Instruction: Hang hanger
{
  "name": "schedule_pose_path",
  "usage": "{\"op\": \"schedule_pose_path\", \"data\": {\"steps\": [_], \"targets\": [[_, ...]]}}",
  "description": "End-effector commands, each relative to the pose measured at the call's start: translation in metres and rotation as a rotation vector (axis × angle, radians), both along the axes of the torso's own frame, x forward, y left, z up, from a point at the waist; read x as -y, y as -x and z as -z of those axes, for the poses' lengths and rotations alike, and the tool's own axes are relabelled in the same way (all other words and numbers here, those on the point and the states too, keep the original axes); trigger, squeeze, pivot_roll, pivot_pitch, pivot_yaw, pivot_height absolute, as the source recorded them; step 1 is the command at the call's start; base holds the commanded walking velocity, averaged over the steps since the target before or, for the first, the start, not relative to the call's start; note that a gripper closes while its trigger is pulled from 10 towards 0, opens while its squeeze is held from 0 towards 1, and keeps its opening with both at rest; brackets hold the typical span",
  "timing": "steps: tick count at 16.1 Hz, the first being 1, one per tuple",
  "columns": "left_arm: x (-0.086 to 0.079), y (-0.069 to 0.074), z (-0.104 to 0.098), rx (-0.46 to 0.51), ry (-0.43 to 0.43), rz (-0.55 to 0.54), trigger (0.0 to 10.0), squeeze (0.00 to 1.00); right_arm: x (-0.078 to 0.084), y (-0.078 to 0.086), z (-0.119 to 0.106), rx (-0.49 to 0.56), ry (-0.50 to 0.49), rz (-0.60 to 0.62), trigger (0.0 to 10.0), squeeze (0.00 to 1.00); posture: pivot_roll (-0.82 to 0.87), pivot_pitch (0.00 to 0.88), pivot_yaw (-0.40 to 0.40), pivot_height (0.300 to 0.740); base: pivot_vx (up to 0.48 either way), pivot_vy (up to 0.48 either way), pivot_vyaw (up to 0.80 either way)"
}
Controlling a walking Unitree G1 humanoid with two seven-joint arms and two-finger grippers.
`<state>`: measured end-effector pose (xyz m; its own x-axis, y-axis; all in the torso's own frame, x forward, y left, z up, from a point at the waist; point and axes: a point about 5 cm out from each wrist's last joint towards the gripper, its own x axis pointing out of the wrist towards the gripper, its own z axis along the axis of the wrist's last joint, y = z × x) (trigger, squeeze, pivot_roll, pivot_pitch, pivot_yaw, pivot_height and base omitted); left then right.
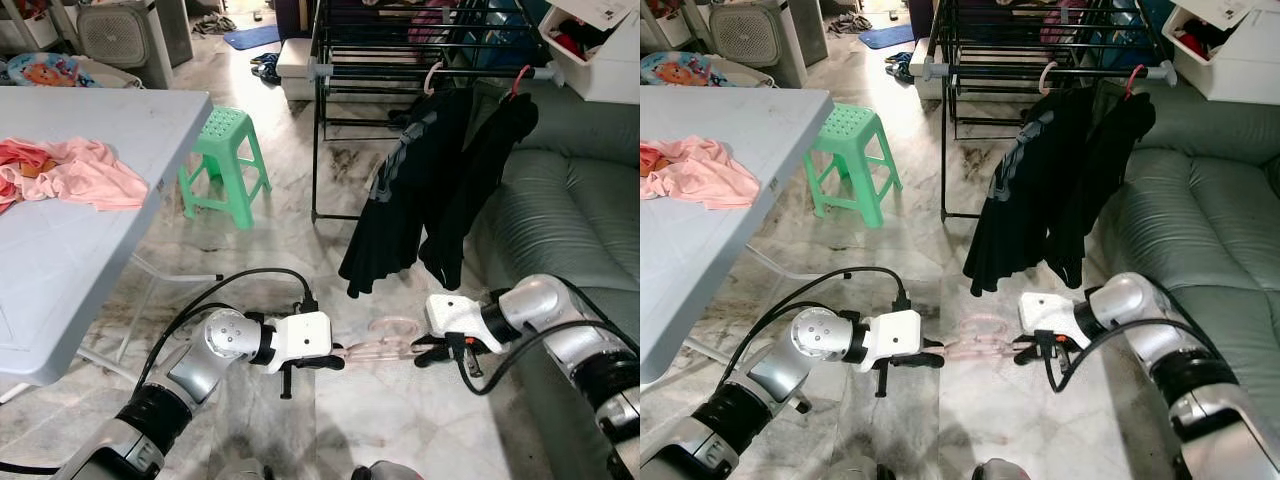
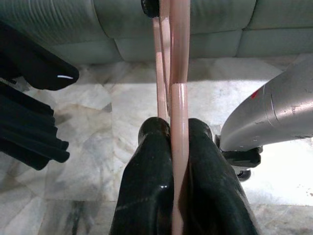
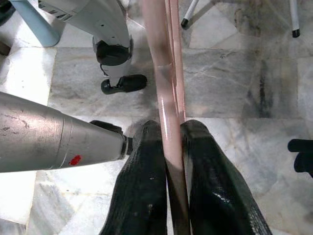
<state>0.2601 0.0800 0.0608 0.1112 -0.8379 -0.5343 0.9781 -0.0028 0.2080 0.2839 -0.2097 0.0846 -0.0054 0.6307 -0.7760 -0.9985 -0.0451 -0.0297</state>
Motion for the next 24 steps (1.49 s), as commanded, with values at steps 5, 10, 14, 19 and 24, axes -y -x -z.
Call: {"op": "schedule_pose_path", "data": {"steps": [5,10,14,19,24], "targets": [[-0.002,-0.006,0.000,0.020,-0.020,-0.021,10.0,1.00,0.001,-0.006,-0.007,0.002,-0.008,-0.009,0.0,0.00,-0.05,0.011,0.007,0.740,0.000,0.000,0.00],[-0.002,-0.020,-0.005,0.151,-0.011,-0.147,10.0,1.00,0.017,-0.011,0.012,0.087,0.144,0.162,0.0,0.00,-0.05,0.014,0.006,0.740,0.000,0.000,0.00],[-0.004,-0.023,-0.015,0.160,0.095,-0.250,10.0,1.00,0.021,-0.019,0.030,0.242,0.095,0.572,0.0,0.00,-0.05,0.032,0.004,0.740,0.000,0.000,0.00],[-0.035,-0.028,-0.011,0.090,0.266,-0.712,10.0,1.00,0.008,-0.016,0.029,0.305,-0.231,1.094,4.2,0.00,-0.05,0.036,0.013,0.740,0.000,0.000,0.00],[-0.034,-0.031,-0.018,0.038,0.387,-0.853,10.0,0.00,-0.020,-0.010,0.020,0.329,-0.338,1.202,10.0,0.00,-0.04,0.035,0.015,0.740,0.235,0.218,0.00]]}}
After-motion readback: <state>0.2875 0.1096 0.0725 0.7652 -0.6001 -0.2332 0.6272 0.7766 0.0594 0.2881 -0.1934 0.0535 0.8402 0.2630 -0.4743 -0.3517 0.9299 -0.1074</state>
